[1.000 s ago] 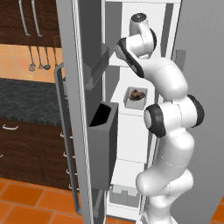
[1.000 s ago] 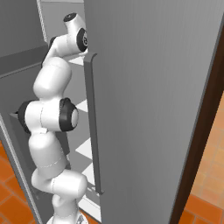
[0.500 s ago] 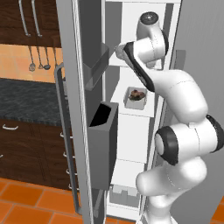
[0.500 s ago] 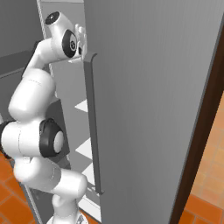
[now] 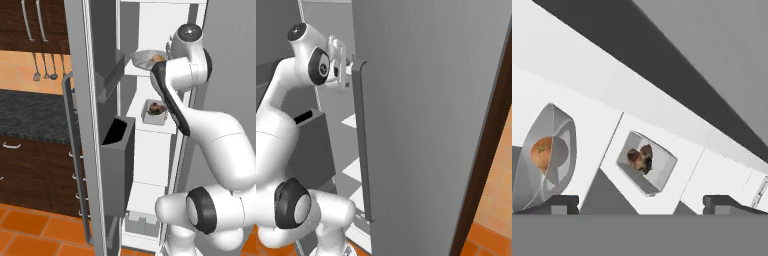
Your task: Take the meat container that has the steak and place it on the second highest rack of the freezer. Then take the vegetable container that has the onion and sweet potato and place it on the highest rack of the freezer.
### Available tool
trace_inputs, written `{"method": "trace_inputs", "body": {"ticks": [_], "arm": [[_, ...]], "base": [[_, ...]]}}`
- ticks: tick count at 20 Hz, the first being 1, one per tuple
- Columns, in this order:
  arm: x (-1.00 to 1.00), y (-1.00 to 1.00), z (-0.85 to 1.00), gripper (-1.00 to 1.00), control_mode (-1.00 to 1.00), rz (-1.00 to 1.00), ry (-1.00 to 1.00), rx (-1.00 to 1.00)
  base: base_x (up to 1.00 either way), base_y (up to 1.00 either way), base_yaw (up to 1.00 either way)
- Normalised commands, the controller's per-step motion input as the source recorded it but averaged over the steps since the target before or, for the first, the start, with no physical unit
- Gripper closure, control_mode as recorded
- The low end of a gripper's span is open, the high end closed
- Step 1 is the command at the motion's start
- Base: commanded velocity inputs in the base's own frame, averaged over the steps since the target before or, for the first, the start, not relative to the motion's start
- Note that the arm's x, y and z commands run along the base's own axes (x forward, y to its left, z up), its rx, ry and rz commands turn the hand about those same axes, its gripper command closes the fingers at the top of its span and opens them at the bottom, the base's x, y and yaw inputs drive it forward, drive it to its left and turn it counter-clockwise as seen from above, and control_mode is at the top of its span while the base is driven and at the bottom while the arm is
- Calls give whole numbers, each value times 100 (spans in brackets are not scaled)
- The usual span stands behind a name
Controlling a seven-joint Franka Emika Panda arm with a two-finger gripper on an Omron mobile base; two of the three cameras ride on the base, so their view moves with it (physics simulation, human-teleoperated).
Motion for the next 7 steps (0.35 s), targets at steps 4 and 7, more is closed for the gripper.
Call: {"method": "trace_inputs", "body": {"ticks": [4,7], "arm": [[-100,0,0,-100,-100,5,9,0],[-100,0,-4,-100,-100,5,8,0]], "base": [[0,0,0],[0,0,0]]}}
